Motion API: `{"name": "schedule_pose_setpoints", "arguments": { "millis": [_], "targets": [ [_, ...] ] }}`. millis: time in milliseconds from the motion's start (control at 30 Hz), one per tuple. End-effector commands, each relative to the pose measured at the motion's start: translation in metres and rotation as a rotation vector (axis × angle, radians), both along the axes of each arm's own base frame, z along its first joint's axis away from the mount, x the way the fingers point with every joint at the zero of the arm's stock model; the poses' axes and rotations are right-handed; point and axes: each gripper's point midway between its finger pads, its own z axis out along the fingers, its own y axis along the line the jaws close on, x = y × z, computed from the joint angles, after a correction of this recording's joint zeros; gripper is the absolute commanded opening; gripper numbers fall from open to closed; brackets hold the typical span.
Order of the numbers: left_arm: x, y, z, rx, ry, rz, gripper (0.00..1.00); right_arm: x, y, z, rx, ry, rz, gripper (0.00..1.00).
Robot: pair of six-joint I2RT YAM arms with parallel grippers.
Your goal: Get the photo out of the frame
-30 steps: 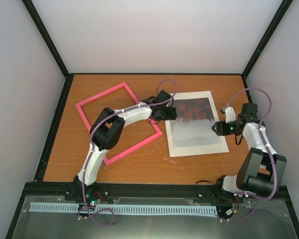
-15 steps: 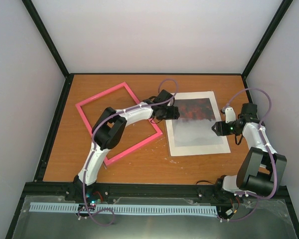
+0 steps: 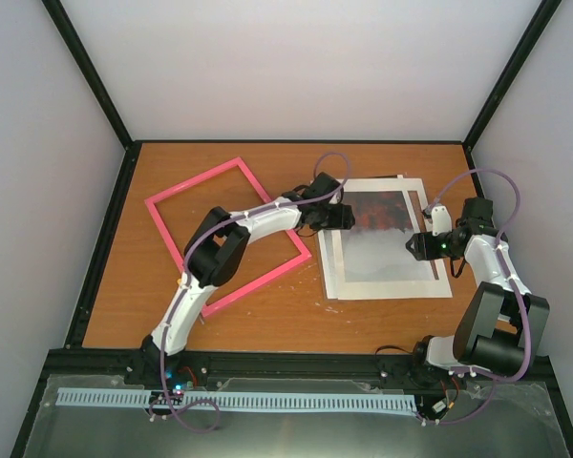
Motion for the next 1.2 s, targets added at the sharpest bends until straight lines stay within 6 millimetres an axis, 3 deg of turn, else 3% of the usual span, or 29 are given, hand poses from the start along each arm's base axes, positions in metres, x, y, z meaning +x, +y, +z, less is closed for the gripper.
{"name": "schedule_pose_setpoints", "arguments": {
  "millis": [0, 333, 467, 533, 733, 833, 1000, 1167],
  "targets": [
    [-0.013, -0.028, -0.001, -0.035, 0.012, -0.059, 0.74, 0.001, 0.001, -0.004, 0.002, 0.004, 0.002, 0.64],
    [-0.034, -0.059, -0.005, -0.08, 0.025, -0.145, 0.74, 0.0, 0.002, -0.004, 0.005, 0.006, 0.003, 0.64],
    [-0.034, -0.063, -0.003, -0.082, 0.025, -0.157, 0.74, 0.0, 0.002, -0.004, 0.005, 0.006, 0.004, 0.64],
    [-0.028, -0.059, 0.007, -0.06, -0.016, -0.147, 0.74, 0.0, 0.002, -0.004, 0.005, 0.007, 0.005, 0.64],
    [-0.005, -0.021, 0.075, 0.003, -0.195, -0.081, 0.75, 0.005, 0.001, 0.003, -0.02, -0.028, 0.041, 0.64],
    [0.0, 0.008, 0.097, 0.013, -0.229, -0.035, 0.75, 0.006, 0.007, 0.002, -0.011, -0.039, 0.098, 0.61],
    [0.002, 0.048, 0.096, 0.004, -0.18, 0.016, 0.7, -0.003, 0.026, -0.008, 0.062, 0.001, 0.184, 0.53],
    [0.004, 0.069, 0.076, -0.009, -0.09, 0.035, 0.5, -0.006, 0.043, -0.021, 0.06, 0.074, 0.241, 0.39]
  ]
}}
